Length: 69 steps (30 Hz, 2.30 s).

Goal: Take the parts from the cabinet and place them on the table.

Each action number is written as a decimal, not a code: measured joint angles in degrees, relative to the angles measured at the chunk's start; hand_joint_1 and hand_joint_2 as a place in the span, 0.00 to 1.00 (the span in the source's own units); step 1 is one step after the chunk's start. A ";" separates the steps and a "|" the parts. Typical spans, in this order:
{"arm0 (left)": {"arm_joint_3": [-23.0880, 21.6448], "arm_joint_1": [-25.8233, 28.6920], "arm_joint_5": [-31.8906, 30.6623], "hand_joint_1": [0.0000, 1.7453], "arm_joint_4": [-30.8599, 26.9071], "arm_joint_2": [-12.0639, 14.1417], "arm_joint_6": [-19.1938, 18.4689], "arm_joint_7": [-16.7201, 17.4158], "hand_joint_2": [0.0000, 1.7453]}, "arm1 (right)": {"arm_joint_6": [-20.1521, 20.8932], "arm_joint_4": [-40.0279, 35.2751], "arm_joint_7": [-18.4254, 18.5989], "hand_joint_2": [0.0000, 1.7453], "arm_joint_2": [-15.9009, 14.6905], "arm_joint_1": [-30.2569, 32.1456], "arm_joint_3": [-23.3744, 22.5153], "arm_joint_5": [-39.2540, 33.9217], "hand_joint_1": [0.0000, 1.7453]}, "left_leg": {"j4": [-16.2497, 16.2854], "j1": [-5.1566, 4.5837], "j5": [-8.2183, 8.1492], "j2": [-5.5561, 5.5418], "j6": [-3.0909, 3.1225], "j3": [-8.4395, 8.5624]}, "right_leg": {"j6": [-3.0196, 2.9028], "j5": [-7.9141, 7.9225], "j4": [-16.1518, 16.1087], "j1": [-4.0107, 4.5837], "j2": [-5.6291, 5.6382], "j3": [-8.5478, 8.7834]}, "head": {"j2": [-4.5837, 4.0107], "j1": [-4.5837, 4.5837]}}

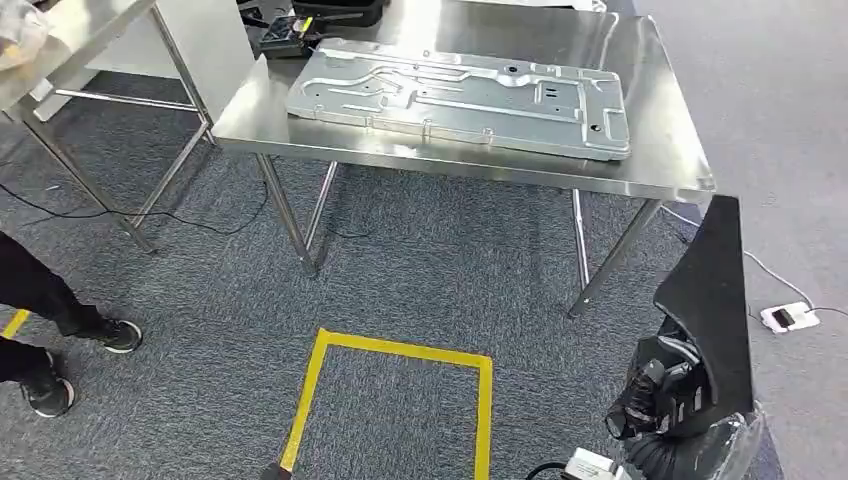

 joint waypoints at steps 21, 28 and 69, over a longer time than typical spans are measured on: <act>0.00 0.47 -0.28 0.00 0.00 0.18 -0.28 -0.44 1.00 | -0.02 0.83 1.07 1.00 -0.37 -0.67 1.25 -0.89 1.00 | -0.86 -0.11 0.08 0.27 0.39 0.64 | 0.42 -2.59 -0.18 0.09 -0.49 3.82 | 0.00 -0.02; 0.00 0.64 -0.70 0.00 0.00 0.18 -0.15 -0.44 1.00 | -0.02 0.72 -1.01 1.00 -0.35 -0.73 0.83 -1.27 1.00 | -0.98 -0.12 -2.53 0.05 0.80 3.98 | 1.12 -4.72 12.15 -0.04 -0.21 -7.87 | 0.00 -0.04; -0.11 -0.07 -2.03 0.00 0.22 -0.09 0.24 -0.28 1.00 | -0.02 -3.13 -3.52 1.00 0.68 -2.92 -1.90 -1.59 1.00 | 8.33 -0.23 -5.98 0.31 -1.90 -0.79 | -3.17 1.12 -0.80 0.59 0.03 -0.46 | -0.02 -0.31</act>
